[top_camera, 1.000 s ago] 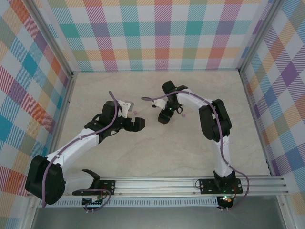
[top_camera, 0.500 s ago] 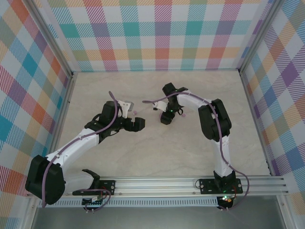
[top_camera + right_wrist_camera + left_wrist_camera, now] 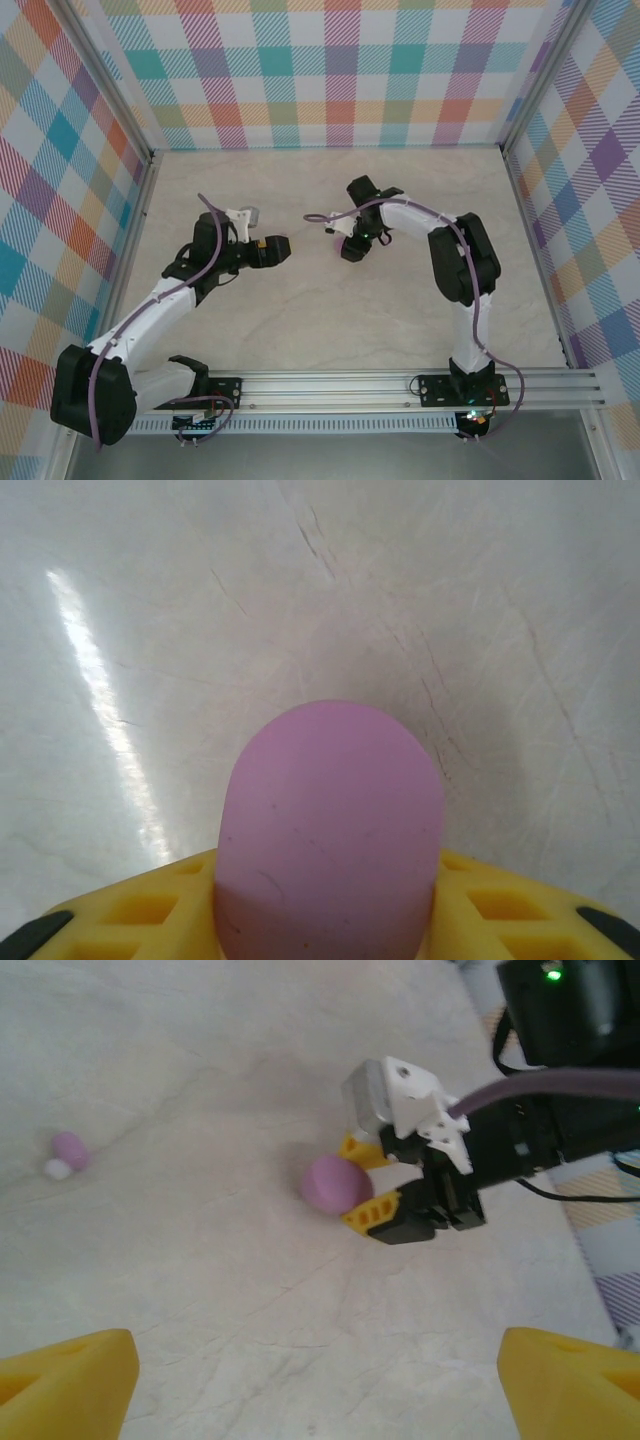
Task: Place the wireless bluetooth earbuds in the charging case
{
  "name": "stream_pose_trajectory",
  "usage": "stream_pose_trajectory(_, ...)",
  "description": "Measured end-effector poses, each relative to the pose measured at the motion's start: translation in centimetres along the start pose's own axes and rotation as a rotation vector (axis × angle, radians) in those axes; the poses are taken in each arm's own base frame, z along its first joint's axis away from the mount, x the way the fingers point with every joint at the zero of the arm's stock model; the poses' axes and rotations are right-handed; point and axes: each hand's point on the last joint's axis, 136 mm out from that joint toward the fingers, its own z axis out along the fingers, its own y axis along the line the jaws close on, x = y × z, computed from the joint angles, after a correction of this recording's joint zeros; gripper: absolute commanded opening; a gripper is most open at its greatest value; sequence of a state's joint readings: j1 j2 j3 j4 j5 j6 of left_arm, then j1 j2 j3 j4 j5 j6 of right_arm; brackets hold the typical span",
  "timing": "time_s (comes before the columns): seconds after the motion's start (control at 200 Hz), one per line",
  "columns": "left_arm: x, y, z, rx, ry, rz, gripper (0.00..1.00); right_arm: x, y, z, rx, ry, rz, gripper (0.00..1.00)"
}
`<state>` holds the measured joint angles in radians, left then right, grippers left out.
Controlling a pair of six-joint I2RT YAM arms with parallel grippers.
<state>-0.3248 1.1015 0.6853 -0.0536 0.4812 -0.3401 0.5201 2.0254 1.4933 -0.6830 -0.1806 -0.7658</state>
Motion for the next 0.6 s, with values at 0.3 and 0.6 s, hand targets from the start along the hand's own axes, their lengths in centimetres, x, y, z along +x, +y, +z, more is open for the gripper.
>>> stream_pose_trajectory(0.3, -0.5, -6.6, -3.7, 0.282, -0.13, 0.406, 0.88, -3.6, 4.2, -6.2, -0.066, -0.122, -0.029, 0.4)
stream_pose_trajectory(0.6, -0.6, -9.3, -4.0, 0.382, -0.111, 0.748, 0.69, -6.7, 10.8, -12.3, -0.136, -0.197, -0.135, 0.39)
